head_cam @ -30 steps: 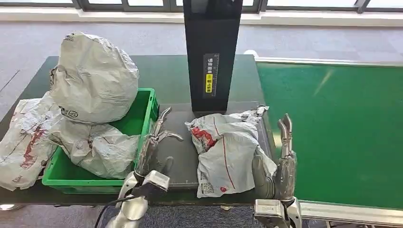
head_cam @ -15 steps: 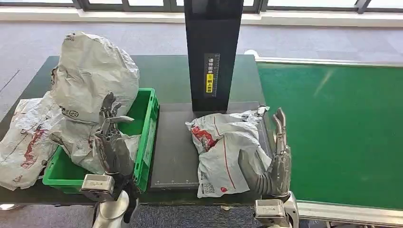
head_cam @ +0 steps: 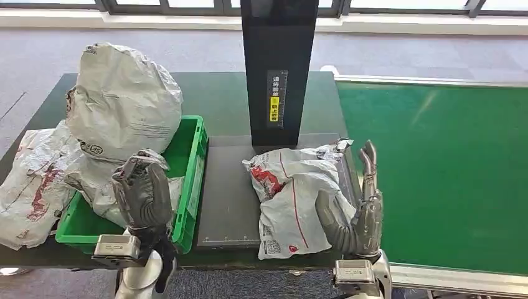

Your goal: Moved the parcel from conveyor to table for the left to box.

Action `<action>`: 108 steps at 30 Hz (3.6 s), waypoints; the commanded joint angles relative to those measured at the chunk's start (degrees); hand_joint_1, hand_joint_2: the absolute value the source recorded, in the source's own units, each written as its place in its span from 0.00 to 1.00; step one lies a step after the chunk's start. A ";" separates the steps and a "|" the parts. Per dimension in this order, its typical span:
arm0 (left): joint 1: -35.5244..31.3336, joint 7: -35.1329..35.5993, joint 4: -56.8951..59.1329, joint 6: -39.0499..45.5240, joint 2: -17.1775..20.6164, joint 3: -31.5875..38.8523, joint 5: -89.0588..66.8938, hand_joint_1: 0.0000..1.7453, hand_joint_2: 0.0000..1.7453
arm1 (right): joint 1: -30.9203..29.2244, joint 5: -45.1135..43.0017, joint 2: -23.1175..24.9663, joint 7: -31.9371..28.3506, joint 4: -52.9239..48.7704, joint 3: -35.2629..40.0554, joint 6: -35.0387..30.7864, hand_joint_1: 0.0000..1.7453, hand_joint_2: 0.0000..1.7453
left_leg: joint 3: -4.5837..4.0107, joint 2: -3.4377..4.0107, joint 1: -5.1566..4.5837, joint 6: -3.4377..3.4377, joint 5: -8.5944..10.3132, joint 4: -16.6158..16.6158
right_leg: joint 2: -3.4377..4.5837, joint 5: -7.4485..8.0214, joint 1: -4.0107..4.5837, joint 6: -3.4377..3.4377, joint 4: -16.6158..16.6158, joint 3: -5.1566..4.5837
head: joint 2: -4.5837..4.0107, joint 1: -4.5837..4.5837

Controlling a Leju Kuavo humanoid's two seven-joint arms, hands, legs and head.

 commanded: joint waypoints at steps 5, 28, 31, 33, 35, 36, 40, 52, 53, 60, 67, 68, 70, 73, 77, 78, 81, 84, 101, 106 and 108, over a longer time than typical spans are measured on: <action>-2.82 0.22 2.69 0.27 1.93 -0.58 0.46 1.00 1.00 | -1.61 -0.56 -1.75 0.19 3.01 0.53 0.04 0.00 1.00 | 0.08 -0.01 0.00 0.02 0.02 -0.06 | 0.01 0.02 0.01 -0.01 -0.07 0.09 | 0.02 0.00; -2.39 0.22 2.61 -0.52 1.02 0.15 0.80 0.00 0.00 | -0.87 -0.84 -1.75 0.19 2.13 0.25 0.06 0.00 1.00 | 0.11 -0.06 0.01 0.03 0.02 -0.08 | -0.05 0.01 0.01 -0.01 -0.10 0.13 | 0.00 0.00; -2.73 0.22 3.50 -1.21 0.79 0.51 0.88 0.00 0.00 | -0.46 -0.80 -1.80 0.19 1.93 0.19 -0.02 0.00 1.00 | 0.08 -0.07 0.03 0.02 0.02 -0.05 | -0.05 0.01 0.03 -0.01 -0.09 0.10 | 0.02 0.00; -2.93 0.22 3.76 -1.87 0.79 0.62 1.28 0.00 0.00 | -0.20 -0.96 -1.88 0.19 1.77 0.22 -0.14 0.00 1.00 | 0.10 -0.07 0.03 0.03 0.01 -0.06 | -0.05 0.01 0.03 -0.01 -0.10 0.13 | 0.02 0.00; -2.91 0.22 3.76 -2.05 0.81 0.66 1.36 0.00 0.00 | -0.14 -1.00 -1.93 0.19 1.72 0.24 -0.18 0.00 1.00 | 0.10 -0.10 0.02 0.03 0.02 -0.07 | -0.08 0.01 0.03 -0.01 -0.11 0.13 | 0.00 0.00; -2.91 0.22 3.76 -2.05 0.81 0.66 1.36 0.00 0.00 | -0.14 -1.00 -1.93 0.19 1.72 0.24 -0.18 0.00 1.00 | 0.09 -0.07 0.01 0.02 0.02 -0.05 | -0.05 0.00 0.01 -0.01 -0.08 0.10 | 0.00 0.00; -2.91 0.22 3.76 -2.05 0.81 0.66 1.36 0.00 0.00 | -0.14 -1.00 -1.93 0.19 1.72 0.24 -0.18 0.00 1.00 | 0.06 -0.04 0.00 0.02 0.01 -0.04 | -0.03 0.00 0.00 -0.01 -0.06 0.07 | 0.02 0.00; -5.27 1.83 15.18 -14.39 0.33 0.33 -7.05 0.00 0.00 | 2.60 -2.76 -4.48 0.19 -2.13 1.08 -1.84 0.00 1.00 | 0.14 -0.15 -0.01 0.04 0.04 -0.11 | -0.14 0.00 -0.01 0.00 -0.13 0.18 | 0.02 -0.02; -5.27 1.83 15.18 -14.39 0.33 0.33 -7.05 0.00 0.00 | 2.60 -2.76 -4.48 0.19 -2.13 1.08 -1.84 0.00 1.00 | 0.11 -0.15 0.00 0.03 0.04 -0.08 | -0.13 0.00 0.00 0.00 -0.11 0.14 | 0.02 0.00; -7.62 7.14 19.07 -17.95 -1.08 -1.28 -19.04 0.00 0.00 | 1.58 -2.72 -4.22 0.19 -1.89 0.90 -0.70 0.00 1.00 | 0.07 -0.07 0.00 0.03 0.03 -0.04 | -0.07 0.00 -0.01 0.00 -0.06 0.07 | 0.00 0.00; -15.17 11.44 35.29 -16.15 -2.08 -5.77 -31.21 0.00 0.00 | -0.30 -3.65 -4.15 0.19 -0.65 -0.08 1.92 0.00 1.00 | 0.12 -0.26 -0.02 0.07 0.11 -0.10 | -0.25 0.04 -0.01 0.01 -0.14 0.19 | 0.02 -0.02; -15.72 11.66 36.21 -15.76 -2.23 -5.85 -31.68 0.00 0.00 | -0.41 -3.66 -4.14 0.19 -0.51 -0.03 1.98 0.00 1.00 | 0.09 -0.20 -0.02 0.06 0.09 -0.06 | -0.18 0.03 -0.02 0.01 -0.09 0.13 | 0.02 0.00; -18.36 13.18 40.20 -13.71 -2.84 -6.78 -34.84 0.00 1.00 | -0.99 -3.86 -4.30 0.19 0.05 0.47 2.10 0.00 1.00 | 0.11 -0.25 0.00 0.08 0.12 -0.11 | -0.22 0.06 0.00 0.01 -0.17 0.19 | 0.02 0.00; -19.40 14.39 41.76 -12.02 -3.03 -7.11 -36.72 0.00 1.00 | -1.21 -3.82 -4.28 0.19 0.30 0.64 2.16 0.00 1.00 | 0.09 -0.31 0.01 0.08 0.12 -0.06 | -0.28 0.06 0.01 0.01 -0.13 0.18 | 0.02 0.00; -24.40 22.79 51.24 -4.54 -3.31 -9.67 -48.14 0.00 1.00 | -1.18 -3.90 -4.69 0.19 0.44 1.28 2.25 0.00 1.00 | 0.13 -0.22 0.00 0.06 0.11 -0.07 | -0.18 0.07 0.01 0.01 -0.13 0.19 | 0.00 0.00; -26.14 23.66 55.41 -4.04 -3.97 -9.90 -49.63 0.00 1.00 | -1.10 -4.06 -4.89 0.19 0.49 1.52 2.19 0.00 1.00 | 0.10 -0.23 -0.01 0.06 0.11 -0.06 | -0.19 0.06 0.00 0.00 -0.11 0.16 | 0.00 0.00; -28.31 23.64 60.73 -3.34 -4.85 -10.40 -51.12 0.00 1.00 | -1.04 -4.43 -5.16 0.19 0.65 1.85 1.81 0.00 1.00 | 0.11 -0.23 0.02 0.05 0.10 -0.04 | -0.19 0.06 0.02 0.01 -0.11 0.18 | 0.02 0.00; -30.59 23.23 67.87 -5.11 -6.71 -11.26 -51.91 0.00 1.00 | -1.10 -4.84 -5.28 0.19 0.72 2.22 1.94 0.00 1.00 | 0.15 -0.20 -0.01 0.08 0.10 -0.07 | -0.15 0.08 0.00 0.02 -0.14 0.21 | 0.00 0.00; -30.47 26.54 77.62 -12.10 -8.11 -18.99 -52.70 0.00 1.00 | -3.15 -4.53 -4.28 0.19 2.97 1.96 3.56 0.00 1.00 | 0.18 -0.06 -0.01 0.07 0.05 -0.05 | -0.03 0.07 -0.01 0.03 -0.09 0.24 | 0.00 -0.02; -30.42 27.28 78.81 -9.82 -8.11 -22.28 -49.03 1.00 1.00 | -2.02 -3.86 -3.37 0.19 2.11 1.29 3.28 0.00 1.00 | 0.32 -0.12 -0.04 0.12 0.10 -0.15 | -0.12 0.09 -0.04 0.04 -0.18 0.43 | 0.02 -0.02; -30.84 27.45 78.98 -6.28 -8.11 -21.00 -49.23 1.00 1.00 | -1.68 -3.70 -3.23 0.19 1.79 1.04 3.42 0.00 1.00 | 0.36 -0.21 -0.02 0.12 0.09 -0.11 | -0.21 0.07 -0.04 0.05 -0.15 0.51 | 0.02 -0.02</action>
